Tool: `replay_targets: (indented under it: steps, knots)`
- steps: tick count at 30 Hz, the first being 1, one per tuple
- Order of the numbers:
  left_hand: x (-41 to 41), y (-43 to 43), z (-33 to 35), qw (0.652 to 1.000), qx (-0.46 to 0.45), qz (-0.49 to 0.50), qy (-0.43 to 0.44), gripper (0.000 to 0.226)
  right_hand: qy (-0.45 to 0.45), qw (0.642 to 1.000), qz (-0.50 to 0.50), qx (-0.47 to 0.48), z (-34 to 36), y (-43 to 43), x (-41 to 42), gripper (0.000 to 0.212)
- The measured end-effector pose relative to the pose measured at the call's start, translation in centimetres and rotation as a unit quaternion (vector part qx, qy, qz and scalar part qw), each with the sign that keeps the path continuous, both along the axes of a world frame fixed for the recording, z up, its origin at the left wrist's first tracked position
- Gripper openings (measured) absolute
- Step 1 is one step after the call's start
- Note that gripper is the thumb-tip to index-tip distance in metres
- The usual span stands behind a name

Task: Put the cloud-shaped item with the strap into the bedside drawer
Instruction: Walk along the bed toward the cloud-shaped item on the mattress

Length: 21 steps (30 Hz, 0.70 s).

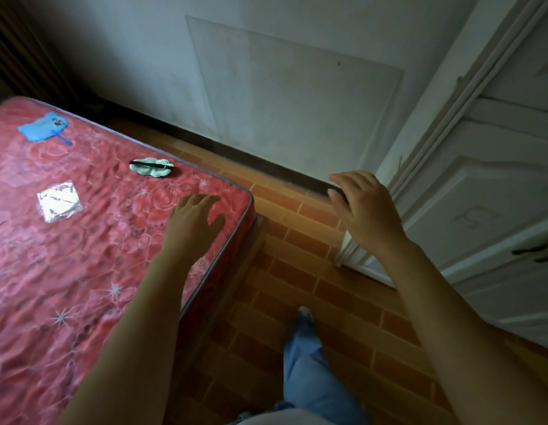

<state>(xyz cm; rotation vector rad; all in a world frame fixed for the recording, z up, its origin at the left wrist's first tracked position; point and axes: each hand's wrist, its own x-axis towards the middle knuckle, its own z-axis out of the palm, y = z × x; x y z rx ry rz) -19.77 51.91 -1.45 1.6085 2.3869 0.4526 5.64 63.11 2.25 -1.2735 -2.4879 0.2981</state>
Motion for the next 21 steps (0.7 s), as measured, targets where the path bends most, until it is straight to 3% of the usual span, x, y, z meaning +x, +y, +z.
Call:
replay_targets:
  steps: [6, 10, 21]
  knots:
    - [0.1, 10.1, 1.3, 0.999, 0.023, 0.038, 0.000, 0.041, -0.010, 0.999, 0.045, -0.011, 0.7, 11.2, -1.4, 0.047]
    - [0.2, 15.3, 1.7, 0.997, 0.030, 0.065, -0.003, 0.042, -0.018, 0.997, 0.070, -0.015, 0.5, 17.6, -2.4, 0.041]
    - [-3.2, 25.0, 0.6, 0.995, 0.032, 0.098, 0.002, 0.040, -0.012, 0.993, 0.116, -0.021, -0.3, 28.9, -7.9, 0.039]
